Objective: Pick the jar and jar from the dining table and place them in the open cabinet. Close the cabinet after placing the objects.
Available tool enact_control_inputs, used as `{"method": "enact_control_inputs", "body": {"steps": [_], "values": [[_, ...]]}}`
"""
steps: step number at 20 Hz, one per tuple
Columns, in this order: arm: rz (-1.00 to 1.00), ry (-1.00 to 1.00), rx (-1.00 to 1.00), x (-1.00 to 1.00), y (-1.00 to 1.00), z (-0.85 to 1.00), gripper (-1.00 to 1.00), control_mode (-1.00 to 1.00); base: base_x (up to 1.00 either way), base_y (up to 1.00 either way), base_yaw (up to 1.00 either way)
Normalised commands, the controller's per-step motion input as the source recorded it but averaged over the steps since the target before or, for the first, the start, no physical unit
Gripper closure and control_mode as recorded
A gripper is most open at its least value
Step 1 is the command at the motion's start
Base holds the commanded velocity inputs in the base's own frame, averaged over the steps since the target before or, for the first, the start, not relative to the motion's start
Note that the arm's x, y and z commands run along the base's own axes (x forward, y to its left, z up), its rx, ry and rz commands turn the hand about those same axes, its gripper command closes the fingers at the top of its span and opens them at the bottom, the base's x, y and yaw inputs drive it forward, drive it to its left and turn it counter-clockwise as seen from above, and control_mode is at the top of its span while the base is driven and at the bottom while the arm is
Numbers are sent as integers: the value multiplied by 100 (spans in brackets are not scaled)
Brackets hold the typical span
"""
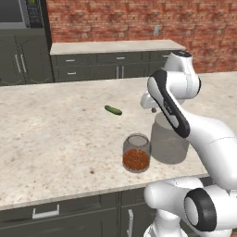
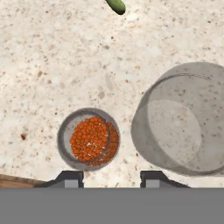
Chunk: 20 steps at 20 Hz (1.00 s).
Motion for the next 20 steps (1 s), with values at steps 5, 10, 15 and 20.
{"method": "enact_control_inputs", "body": {"steps": [5,10,15,20], "values": [[0,0,0,-4,2,-8,-100,-100,0,0,0],[6,3,0,-13,38,-16,-100,-100,0,0,0],[8,0,0,-2,34,-8,-100,-100,0,0,0],[7,0,0,0,33,-8,-100,-100,0,0,0]]}}
